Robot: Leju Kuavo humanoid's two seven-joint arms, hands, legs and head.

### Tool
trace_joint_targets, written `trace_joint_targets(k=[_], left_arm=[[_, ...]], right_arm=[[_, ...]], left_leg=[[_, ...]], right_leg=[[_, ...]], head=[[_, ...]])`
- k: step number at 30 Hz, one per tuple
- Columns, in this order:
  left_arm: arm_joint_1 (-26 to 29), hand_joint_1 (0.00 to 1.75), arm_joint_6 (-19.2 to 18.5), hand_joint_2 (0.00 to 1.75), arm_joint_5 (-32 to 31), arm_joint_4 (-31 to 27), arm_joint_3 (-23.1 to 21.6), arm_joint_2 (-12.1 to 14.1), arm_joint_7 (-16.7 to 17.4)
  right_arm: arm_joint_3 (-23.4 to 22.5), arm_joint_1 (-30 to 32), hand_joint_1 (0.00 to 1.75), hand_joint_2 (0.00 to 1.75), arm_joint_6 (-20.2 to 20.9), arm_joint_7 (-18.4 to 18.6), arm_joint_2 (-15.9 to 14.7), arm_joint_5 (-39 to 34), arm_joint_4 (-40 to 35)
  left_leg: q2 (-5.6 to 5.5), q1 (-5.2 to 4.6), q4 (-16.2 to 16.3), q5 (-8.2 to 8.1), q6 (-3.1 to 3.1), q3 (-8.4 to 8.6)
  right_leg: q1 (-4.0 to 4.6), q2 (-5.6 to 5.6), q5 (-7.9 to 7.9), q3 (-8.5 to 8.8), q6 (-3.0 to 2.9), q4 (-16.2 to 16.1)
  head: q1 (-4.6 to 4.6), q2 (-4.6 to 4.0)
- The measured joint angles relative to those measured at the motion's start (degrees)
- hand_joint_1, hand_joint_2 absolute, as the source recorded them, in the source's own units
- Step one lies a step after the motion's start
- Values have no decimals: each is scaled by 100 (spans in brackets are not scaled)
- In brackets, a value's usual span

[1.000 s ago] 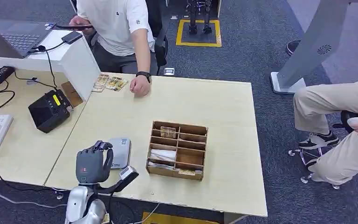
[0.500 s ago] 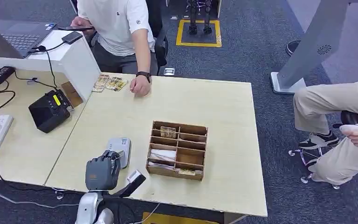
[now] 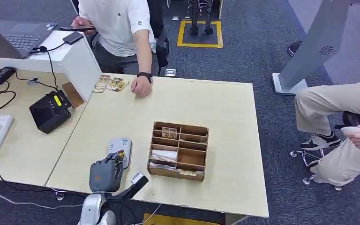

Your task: Pass the card to the sensor for recognition and then transmit it.

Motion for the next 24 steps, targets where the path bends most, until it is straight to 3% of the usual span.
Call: trace_joint_targets(k=[5, 7, 11, 13, 17, 24], left_arm=[[-4, 175, 0, 175, 177, 13, -2, 2, -55], [-3, 175, 0, 175, 482, 13, -2, -9, -313], [-9, 175, 7, 175, 1625, -57, 57, -164, -1214], [-19, 175, 7, 175, 2180, -206, 57, -245, -1423], [-73, 175, 0, 175, 2581, -639, 6, -267, -1366], [-534, 175, 0, 175, 2339, -1089, -278, -205, -959]], right_arm=[[0, 0, 0, 175, 0, 0, 0, 9, 0], [0, 0, 0, 175, 0, 0, 0, 11, 0], [0, 0, 0, 175, 0, 35, 0, 53, -28], [0, -1, 0, 175, 0, 48, 0, 107, -48], [0, -3, 0, 175, 0, 24, 2, 229, -57], [0, -5, 0, 175, 0, -70, -13, 477, -31]], left_leg=[[0, 0, -1, 0, 0, 4], [0, 1, -1, 0, 0, 7], [-2, 0, 0, 1, 0, 8], [-1, 0, 0, 1, 0, 8], [0, 1, 2, 1, 0, 8], [-2, 2, 2, 3, -2, 6]], right_leg=[[0, 0, 0, 7, 0, 0], [0, 0, 0, 7, 0, 0], [0, -1, 0, 8, 0, 0], [0, -1, 1, 7, 0, 0], [0, 1, 1, 3, 0, 0], [0, -1, 1, 4, 0, 0]], head=[[0, 0], [0, 0], [0, 0], [0, 0], [0, 0], [0, 0]])
